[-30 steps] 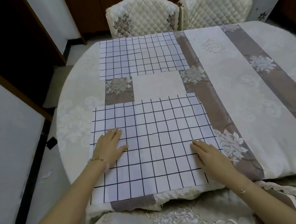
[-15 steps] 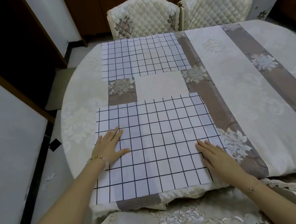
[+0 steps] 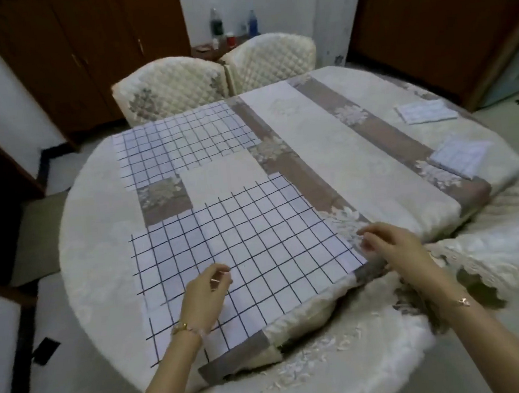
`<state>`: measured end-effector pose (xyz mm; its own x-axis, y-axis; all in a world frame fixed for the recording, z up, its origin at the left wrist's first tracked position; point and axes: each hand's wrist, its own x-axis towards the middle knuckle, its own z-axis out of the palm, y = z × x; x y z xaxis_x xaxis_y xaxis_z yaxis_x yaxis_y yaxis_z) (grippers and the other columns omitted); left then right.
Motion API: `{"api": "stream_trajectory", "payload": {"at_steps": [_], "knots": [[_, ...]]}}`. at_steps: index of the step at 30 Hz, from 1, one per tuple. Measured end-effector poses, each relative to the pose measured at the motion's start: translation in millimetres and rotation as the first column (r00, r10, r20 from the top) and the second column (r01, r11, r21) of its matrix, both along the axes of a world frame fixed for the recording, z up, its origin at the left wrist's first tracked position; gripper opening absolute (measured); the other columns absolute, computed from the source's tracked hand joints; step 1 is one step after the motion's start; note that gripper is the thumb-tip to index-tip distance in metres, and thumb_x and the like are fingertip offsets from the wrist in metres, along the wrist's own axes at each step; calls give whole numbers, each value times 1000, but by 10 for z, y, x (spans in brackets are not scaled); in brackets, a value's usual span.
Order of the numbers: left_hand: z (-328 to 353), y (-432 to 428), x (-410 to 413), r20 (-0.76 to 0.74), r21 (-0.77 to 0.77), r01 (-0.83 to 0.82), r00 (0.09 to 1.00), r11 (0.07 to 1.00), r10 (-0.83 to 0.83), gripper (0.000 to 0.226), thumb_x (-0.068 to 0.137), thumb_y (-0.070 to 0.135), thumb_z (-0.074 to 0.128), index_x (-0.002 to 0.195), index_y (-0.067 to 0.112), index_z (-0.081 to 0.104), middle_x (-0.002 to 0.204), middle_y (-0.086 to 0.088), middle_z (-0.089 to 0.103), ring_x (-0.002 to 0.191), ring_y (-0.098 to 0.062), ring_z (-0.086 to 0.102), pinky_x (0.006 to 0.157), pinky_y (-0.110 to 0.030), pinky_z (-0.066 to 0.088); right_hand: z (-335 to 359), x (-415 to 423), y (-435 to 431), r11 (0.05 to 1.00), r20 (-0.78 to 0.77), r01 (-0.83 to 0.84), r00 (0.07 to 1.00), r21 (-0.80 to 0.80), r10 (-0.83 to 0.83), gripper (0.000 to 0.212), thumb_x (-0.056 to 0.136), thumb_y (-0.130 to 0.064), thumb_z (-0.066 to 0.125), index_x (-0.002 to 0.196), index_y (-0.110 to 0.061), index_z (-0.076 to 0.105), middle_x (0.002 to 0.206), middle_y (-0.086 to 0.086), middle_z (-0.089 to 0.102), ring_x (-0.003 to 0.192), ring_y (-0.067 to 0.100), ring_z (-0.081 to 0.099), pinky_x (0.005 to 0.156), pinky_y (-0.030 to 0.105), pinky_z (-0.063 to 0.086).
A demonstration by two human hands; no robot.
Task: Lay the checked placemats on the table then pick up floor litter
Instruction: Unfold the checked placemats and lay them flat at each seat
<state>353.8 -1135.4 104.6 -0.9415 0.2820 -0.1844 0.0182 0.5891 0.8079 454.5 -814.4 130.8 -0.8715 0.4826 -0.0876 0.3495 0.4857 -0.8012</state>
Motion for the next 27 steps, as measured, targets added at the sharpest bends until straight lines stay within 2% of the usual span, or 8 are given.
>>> {"api": "stream_trajectory", "payload": {"at_steps": [3, 5, 9, 14, 19, 21, 24, 27], "knots": [[221, 491, 296, 49, 186, 165, 983, 969, -176, 14, 93, 19, 53, 88, 26, 64, 83, 3, 70, 75, -6, 65, 69, -14, 49, 174, 761, -94, 926, -170, 266, 933, -269, -318, 17, 93, -9, 52, 88, -12, 68, 76, 4, 68, 69, 10, 65, 60, 16, 53], [378, 839, 475, 70, 298, 270, 951, 916, -303, 12, 92, 18, 54, 90, 18, 65, 82, 0, 70, 74, -9, 65, 69, -17, 51, 98, 1345, -231, 821, -173, 424, 840, -382, -514, 18, 93, -8, 51, 86, -12, 67, 70, -2, 68, 64, 11, 64, 58, 18, 53], [585, 1531, 982, 94, 408, 437, 853, 801, -513, 13, 91, 12, 53, 88, 11, 66, 77, -2, 67, 72, -14, 62, 72, -28, 51, -522, 2511, -584, 554, 101, 688, 665, -469, -740, 18, 95, -5, 48, 92, 4, 64, 67, 13, 58, 61, 22, 54, 47, 10, 47], [590, 2291, 1745, 12, 414, 686, 654, 599, -757, 14, 92, 12, 52, 87, 17, 65, 78, -1, 68, 70, -10, 63, 66, -21, 51, -1411, 3574, -1245, 209, 483, 846, 463, -490, -744, 21, 94, 0, 50, 79, 3, 65, 48, 7, 58, 31, 8, 49, 32, 14, 35], [228, 2937, 2615, 100, 369, 839, 392, 400, -915, 12, 93, 7, 50, 93, 11, 61, 74, 1, 64, 55, 6, 58, 59, -9, 46, -1642, 4255, -1617, -73, 646, 887, 273, -455, -713, 30, 94, 1, 47, 69, 6, 64, 42, 15, 58, 28, 16, 51, 29, 11, 34], [-66, 3174, 2898, 184, 316, 880, 311, 356, -932, 12, 93, 6, 48, 92, 11, 59, 74, 1, 64, 54, 3, 58, 57, -11, 45, -1657, 4451, -1586, -130, 667, 912, 182, -390, -722, 23, 90, -1, 55, 73, 8, 68, 52, 16, 62, 40, 19, 54, 32, 11, 37], [-586, 3443, 3211, 346, 199, 926, 240, 321, -907, 12, 94, 6, 46, 90, 8, 57, 74, -1, 61, 59, -8, 56, 52, -10, 43, -1699, 4697, -1355, -184, 698, 914, 134, -361, -704, 18, 83, -2, 64, 66, 3, 67, 42, 7, 59, 46, 19, 52, 40, 17, 41], [-1087, 3589, 3382, 535, 57, 933, 272, 355, -800, 21, 94, 10, 47, 76, 15, 55, 72, -1, 61, 58, -11, 54, 50, -17, 41, -1858, 4997, -942, -158, 729, 926, 155, -342, -666, 33, 77, -7, 65, 45, -10, 62, 43, 2, 58, 48, 16, 51, 51, 22, 39]]}}
